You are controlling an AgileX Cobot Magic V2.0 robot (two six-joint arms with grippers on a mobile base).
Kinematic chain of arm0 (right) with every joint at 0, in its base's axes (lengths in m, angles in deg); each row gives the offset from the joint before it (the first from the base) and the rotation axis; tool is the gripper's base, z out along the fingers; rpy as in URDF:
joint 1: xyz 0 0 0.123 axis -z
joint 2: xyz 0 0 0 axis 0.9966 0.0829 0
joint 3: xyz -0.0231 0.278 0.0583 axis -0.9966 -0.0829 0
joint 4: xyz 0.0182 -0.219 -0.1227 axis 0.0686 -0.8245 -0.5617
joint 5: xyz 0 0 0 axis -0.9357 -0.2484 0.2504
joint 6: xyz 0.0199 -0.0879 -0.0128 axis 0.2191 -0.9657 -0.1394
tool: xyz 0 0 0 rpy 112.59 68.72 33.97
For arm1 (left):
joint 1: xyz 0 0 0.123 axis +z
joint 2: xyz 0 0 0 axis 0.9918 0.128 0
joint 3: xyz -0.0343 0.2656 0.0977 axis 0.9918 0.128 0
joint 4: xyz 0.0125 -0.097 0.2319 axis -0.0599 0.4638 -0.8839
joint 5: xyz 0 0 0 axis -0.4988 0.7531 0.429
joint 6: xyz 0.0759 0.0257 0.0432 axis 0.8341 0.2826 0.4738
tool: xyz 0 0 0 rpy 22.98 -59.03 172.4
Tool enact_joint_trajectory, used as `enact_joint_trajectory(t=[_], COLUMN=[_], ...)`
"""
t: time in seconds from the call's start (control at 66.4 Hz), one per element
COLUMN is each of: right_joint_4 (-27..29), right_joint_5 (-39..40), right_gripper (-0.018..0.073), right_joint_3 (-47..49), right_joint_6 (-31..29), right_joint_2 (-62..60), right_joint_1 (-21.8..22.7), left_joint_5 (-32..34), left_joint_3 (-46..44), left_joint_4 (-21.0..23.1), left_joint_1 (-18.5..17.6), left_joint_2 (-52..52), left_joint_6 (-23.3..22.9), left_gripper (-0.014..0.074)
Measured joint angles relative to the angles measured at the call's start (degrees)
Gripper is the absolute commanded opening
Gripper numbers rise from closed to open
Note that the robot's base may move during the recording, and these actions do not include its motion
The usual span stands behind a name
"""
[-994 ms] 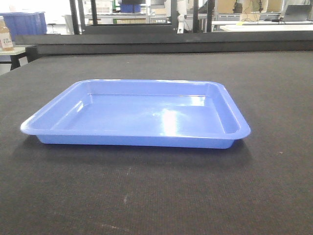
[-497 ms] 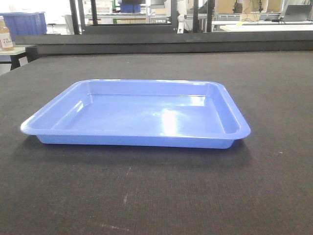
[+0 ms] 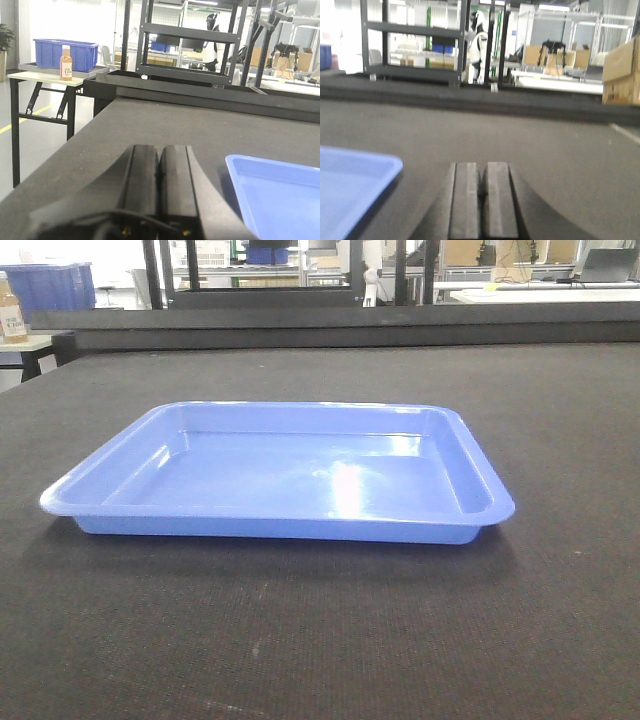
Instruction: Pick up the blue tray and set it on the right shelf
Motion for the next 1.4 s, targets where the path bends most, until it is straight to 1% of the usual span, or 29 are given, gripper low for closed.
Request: enact_joint_trajectory(t=[0.06, 0.105, 0.166, 0.226, 0.301, 0.376, 0.407, 0.482, 0.542, 0.602, 0.662, 0.723, 0.738, 0.813, 0.888, 0.979, 1.114, 1.205, 1.325, 1.4], right_joint_4=[0.09, 0.09, 0.09, 0.09, 0.09, 0.09, 0.09, 0.21, 1.17, 2.84, 4.75, 5.57, 5.58, 5.96, 6.08, 6.4, 6.4, 3.53, -3.98, -6.55], right_joint_5=[-3.01, -5.92, -9.66, -12.59, -14.09, -15.18, -15.4, -16.83, -18.41, -20.33, -23.86, -27.5, -29.24, -34.5, -40.69, -45.62, -50.64, -53.99, -59.55, -61.46], right_gripper=[0.0057, 0.0065, 0.0125, 0.0251, 0.0438, 0.0611, 0.0648, 0.0621, 0.062, 0.062, 0.062, 0.062, 0.062, 0.062, 0.062, 0.062, 0.0618, 0.0591, 0.0574, 0.0574], right_joint_3=[4.98, 8.87, 13.58, 17.59, 20.51, 22.12, 22.65, 24.23, 26.36, 29.88, 34.39, 39.48, 41.07, 47.59, 54.04, 61.0, 69.76, 75.42, 81.46, 83.7], right_joint_6=[0.0, 0.0, 0.0, 0.0, 0.0, 0.0, 0.0, 0.0, 0.0, 0.0, 0.0, 0.0, 0.0, 0.0, 0.22, 1.35, 3.87, 9.51, 20.6, 24.99], right_joint_2=[0.0, 0.0, 1.28, 3.74, 7.27, 11.87, 13.36, 17.84, 21.15, 24.65, 29.63, 34.46, 36.83, 43.84, 51.87, 62.23, 75.26, 82.82, 91.69, 96.21], right_joint_1=[0.0, 0.0, 0.0, 0.0, 0.0, 0.0, 0.0, -0.1, -1.27, -3.06, -5.97, -8.74, -10.02, -13.46, -16.8, -19.8, -21.38, -21.61, -21.61, -21.61], left_joint_5=[-3.5, -6.19, -10.33, -14.53, -18.98, -23.41, -24.44, -26.65, -27.99, -30.12, -33.11, -35.05, -35.57, -37.59, -40.34, -44.67, -51.59, -55.68, -59.97, -61.54], left_joint_3=[-5.36, -10.67, -16.45, -21.87, -26.15, -29.14, -29.8, -31.63, -33.44, -36.02, -39.68, -42.62, -43.52, -47.12, -51.4, -56.66, -65.08, -70.65, -77.71, -81.58], left_joint_4=[-1.61, -2.24, -2.6, -2.88, -2.72, -1.43, -0.91, -0.08, 0.29, 0.43, 0.47, 0.57, 0.57, 0.7, 0.7, 0.32, -0.61, -0.84, -1.2, -1.2], left_joint_1=[0.0, 0.0, -0.12, -0.72, -1.38, -2.04, -2.52, -4.52, -7.04, -10.55, -14.28, -17.61, -18.17, -20.78, -21.49, -21.61, -21.61, -21.61, -21.61, -21.61], left_joint_2=[1.67, 3.34, 5.86, 8.98, 13.05, 17.44, 18.67, 21.7, 24.33, 27.27, 31.85, 36.22, 37.79, 44.35, 51.2, 60.53, 73.1, 80.7, 89.92, 94.37], left_joint_6=[0.0, 0.0, 0.0, 0.0, 0.0, 0.0, 0.0, 0.0, 0.53, 2.54, 4.75, 5.51, 5.65, 5.78, 5.78, 5.57, 3.64, 2.52, 0.43, -1.17], left_gripper=[-0.0034, 0.0, 0.0085, 0.0188, 0.0319, 0.0405, 0.0424, 0.0431, 0.0431, 0.0431, 0.0431, 0.0431, 0.0431, 0.0431, 0.0431, 0.0431, 0.0431, 0.0431, 0.0431, 0.0431])
